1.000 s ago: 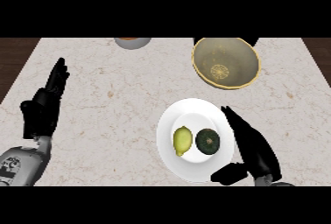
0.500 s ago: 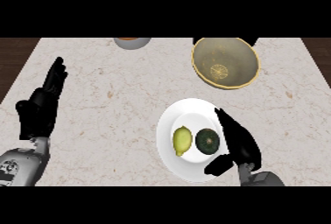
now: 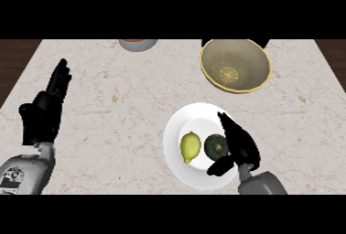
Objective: Pick the squash from the plate and place it in the bowl
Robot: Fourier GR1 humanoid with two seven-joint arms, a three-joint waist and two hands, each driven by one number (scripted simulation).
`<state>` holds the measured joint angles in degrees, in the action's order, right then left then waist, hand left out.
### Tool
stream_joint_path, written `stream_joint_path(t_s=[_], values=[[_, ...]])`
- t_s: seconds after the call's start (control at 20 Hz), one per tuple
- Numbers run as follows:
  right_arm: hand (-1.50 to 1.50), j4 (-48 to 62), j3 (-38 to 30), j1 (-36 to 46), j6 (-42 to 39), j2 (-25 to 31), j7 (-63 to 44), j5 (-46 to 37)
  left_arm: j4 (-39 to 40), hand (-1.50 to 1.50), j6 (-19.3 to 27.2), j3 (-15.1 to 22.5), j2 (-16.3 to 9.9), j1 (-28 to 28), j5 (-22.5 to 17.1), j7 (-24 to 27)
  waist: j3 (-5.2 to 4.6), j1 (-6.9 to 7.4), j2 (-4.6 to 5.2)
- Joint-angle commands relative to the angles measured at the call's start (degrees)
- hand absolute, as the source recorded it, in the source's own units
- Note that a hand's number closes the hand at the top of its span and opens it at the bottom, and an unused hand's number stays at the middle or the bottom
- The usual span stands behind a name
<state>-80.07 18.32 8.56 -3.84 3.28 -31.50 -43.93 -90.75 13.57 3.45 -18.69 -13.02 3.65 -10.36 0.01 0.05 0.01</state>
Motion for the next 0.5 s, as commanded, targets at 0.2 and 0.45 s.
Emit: stream_joint_path(t_s=[0.2,0.45], values=[[1.50,10.4,-1.7,6.2,-0.2,1.7,7.4,-3.6,5.4,0.00,-2.5,-2.3,2.5,-2.7,1.1,2.9,0.00,0.01,0.09],[1.50,14.4,-0.9,3.6,6.2,-1.2,12.0,-6.3,-1.8,0.00,-1.6,-1.2,4.4,0.4,4.2,-0.4,0.01,0.13,0.01]])
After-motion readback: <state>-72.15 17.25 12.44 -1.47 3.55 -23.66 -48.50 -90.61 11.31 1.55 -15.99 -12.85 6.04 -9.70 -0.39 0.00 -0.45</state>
